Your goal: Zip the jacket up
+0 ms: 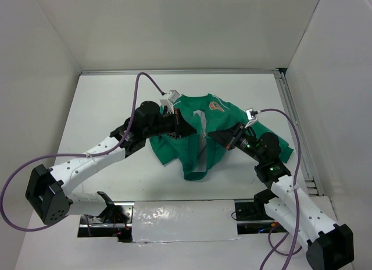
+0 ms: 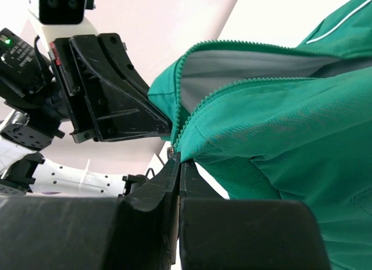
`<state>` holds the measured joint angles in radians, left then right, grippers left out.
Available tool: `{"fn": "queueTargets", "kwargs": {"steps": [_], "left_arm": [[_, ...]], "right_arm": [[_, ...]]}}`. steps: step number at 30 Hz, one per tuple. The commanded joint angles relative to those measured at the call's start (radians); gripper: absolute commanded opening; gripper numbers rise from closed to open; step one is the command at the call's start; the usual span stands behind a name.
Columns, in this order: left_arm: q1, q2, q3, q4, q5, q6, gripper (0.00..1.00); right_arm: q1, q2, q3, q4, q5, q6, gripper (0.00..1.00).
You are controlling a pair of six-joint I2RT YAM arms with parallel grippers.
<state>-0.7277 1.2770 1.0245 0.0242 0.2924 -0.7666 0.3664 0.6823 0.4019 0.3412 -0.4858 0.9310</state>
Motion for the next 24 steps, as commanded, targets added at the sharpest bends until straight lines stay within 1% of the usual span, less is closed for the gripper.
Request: {"fn": "queueTargets", "kwargs": {"steps": [1, 8, 15, 24], "left_arm": [[0.002, -0.015, 0.005, 0.052, 0.013, -0.007, 0.0], [0.004, -0.01, 0.008, 0.062, 0.028, -0.013, 0.0], [0.002, -0.011, 0.005, 0.056, 0.01, -0.016, 0.0], [0.002, -0.008, 0.013, 0.042, -0.006, -0.019, 0.0]], "right_arm": [[-0.004, -0.001, 0.031, 0.088, -0.011, 0.011, 0.0], [-0.006, 0.046, 0.078, 0.068, -0.019, -0.02, 0.0], [-0.004, 0.023, 0.054, 0.087, -0.027, -0.001, 0.0], [-0.004, 0.0, 0.057, 0.027, -0.016, -0.014, 0.0]]}}
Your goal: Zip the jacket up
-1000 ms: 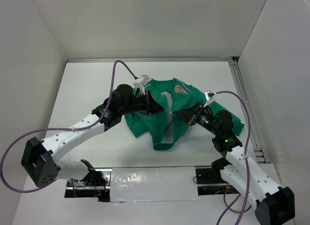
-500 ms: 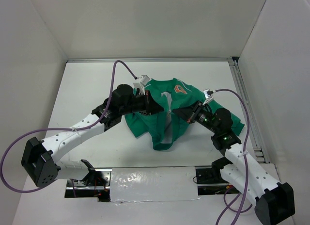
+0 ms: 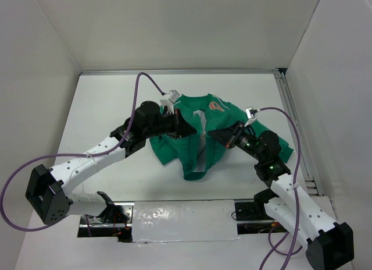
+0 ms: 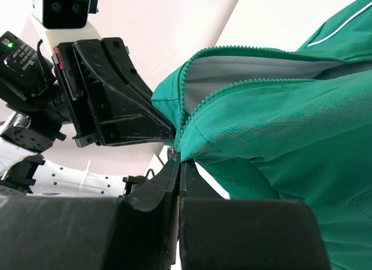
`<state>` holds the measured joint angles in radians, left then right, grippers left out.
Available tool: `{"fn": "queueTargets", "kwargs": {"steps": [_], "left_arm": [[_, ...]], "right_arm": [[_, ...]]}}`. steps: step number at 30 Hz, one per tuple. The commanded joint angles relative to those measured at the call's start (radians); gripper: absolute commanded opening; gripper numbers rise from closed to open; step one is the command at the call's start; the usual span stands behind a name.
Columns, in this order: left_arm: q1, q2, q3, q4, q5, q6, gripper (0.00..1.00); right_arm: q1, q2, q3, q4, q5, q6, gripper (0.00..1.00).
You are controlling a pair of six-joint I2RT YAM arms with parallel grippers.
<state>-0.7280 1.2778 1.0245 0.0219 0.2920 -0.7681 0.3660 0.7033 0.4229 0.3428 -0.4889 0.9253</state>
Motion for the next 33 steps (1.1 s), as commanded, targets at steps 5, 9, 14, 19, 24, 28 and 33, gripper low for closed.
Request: {"fn": "queueTargets", "kwargs": {"steps": [5, 9, 14, 19, 24, 28, 33], "left_arm": [[0.002, -0.015, 0.013, 0.041, -0.005, -0.017, 0.0], [0.001, -0.014, 0.013, 0.047, 0.012, -0.017, 0.0], [0.002, -0.009, 0.013, 0.049, 0.013, -0.023, 0.0], [0.002, -0.009, 0.009, 0.049, 0.01, -0.025, 0.0], [0.002, -0.017, 0.005, 0.052, 0.01, -0.023, 0.0], [0.002, -0.017, 0.003, 0.056, 0.022, -0.02, 0.0], [-0.002, -0.006, 0.0, 0.078, 0.059, -0.028, 0.0]], "right_arm": [[-0.004, -0.019, 0.033, 0.022, -0.02, -0.006, 0.0], [-0.002, -0.019, 0.028, 0.035, -0.03, 0.0, 0.0], [-0.002, -0.019, 0.024, 0.042, -0.036, 0.007, 0.0], [0.005, -0.016, 0.024, 0.036, -0.039, 0.004, 0.0], [0.007, -0.027, 0.014, 0.019, -0.03, 0.004, 0.0], [0.007, -0.036, 0.01, 0.036, -0.023, 0.007, 0.0], [0.011, -0.01, 0.013, 0.076, -0.027, 0.024, 0.0]]}}
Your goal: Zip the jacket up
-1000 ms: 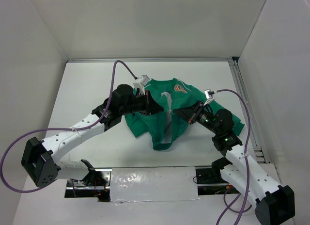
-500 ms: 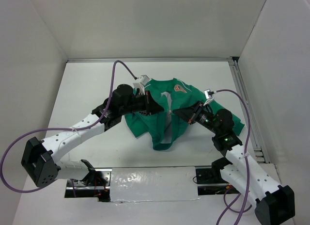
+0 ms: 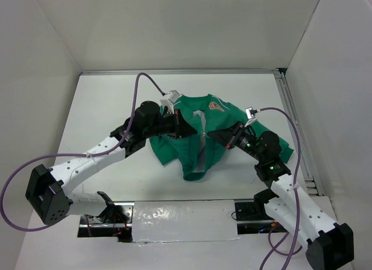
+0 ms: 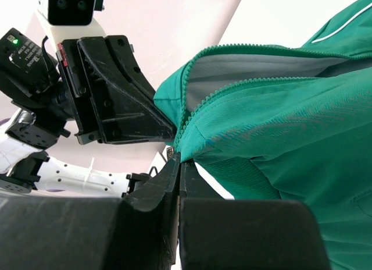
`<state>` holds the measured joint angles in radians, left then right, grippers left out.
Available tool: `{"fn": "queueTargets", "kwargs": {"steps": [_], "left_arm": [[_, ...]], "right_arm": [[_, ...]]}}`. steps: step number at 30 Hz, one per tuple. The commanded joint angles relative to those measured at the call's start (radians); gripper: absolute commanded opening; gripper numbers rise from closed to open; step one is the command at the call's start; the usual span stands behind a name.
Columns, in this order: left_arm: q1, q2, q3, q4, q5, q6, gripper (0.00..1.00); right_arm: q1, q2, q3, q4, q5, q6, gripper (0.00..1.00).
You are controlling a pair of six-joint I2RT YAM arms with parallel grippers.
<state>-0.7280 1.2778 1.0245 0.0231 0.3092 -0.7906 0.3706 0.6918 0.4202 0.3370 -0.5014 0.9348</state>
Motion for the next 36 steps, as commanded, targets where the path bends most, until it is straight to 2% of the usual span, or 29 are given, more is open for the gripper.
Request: {"fn": "queueTargets", "kwargs": {"steps": [1, 8, 31, 36], "left_arm": [[-0.008, -0.003, 0.0, 0.078, 0.042, -0.007, 0.0], [-0.013, -0.001, 0.002, 0.077, 0.042, -0.01, 0.0], [-0.016, -0.031, 0.003, 0.023, -0.084, -0.047, 0.0], [-0.016, -0.035, -0.006, 0.044, -0.059, -0.039, 0.0]], "right_arm": [[0.007, 0.009, 0.018, 0.083, -0.014, 0.015, 0.0], [0.013, 0.02, 0.019, 0.08, -0.003, 0.015, 0.0], [0.034, -0.054, -0.001, -0.026, 0.043, -0.016, 0.0], [0.034, -0.061, -0.009, -0.021, 0.047, -0.013, 0.0]]}}
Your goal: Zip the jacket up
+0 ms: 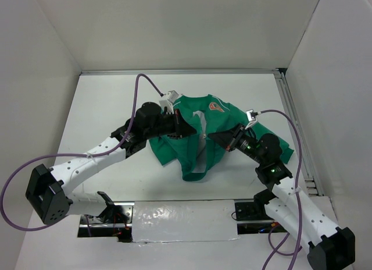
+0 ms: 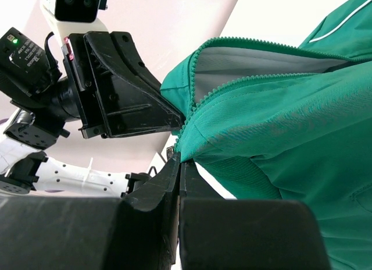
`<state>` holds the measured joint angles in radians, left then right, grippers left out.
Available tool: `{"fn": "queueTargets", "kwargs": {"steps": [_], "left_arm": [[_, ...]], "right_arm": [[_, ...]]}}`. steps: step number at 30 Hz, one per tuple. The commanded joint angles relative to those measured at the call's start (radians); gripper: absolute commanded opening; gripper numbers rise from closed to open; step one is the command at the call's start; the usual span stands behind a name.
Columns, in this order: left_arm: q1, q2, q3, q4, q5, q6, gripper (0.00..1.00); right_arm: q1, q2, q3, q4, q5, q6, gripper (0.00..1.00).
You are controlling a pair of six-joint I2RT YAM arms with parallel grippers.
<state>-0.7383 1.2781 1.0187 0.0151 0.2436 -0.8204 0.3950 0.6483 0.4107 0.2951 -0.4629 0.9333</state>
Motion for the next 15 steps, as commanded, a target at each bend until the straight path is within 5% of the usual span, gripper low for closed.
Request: {"fn": "queueTargets", "kwargs": {"steps": [1, 15], "left_arm": [[-0.006, -0.031, 0.001, 0.051, 0.011, -0.011, 0.0], [-0.007, -0.028, 0.004, 0.051, 0.016, -0.002, 0.0]], "right_arm": [[0.008, -0.012, 0.002, 0.024, 0.009, -0.01, 0.0], [0.015, 0.053, 0.023, 0.088, -0.019, -0.007, 0.0]]}}
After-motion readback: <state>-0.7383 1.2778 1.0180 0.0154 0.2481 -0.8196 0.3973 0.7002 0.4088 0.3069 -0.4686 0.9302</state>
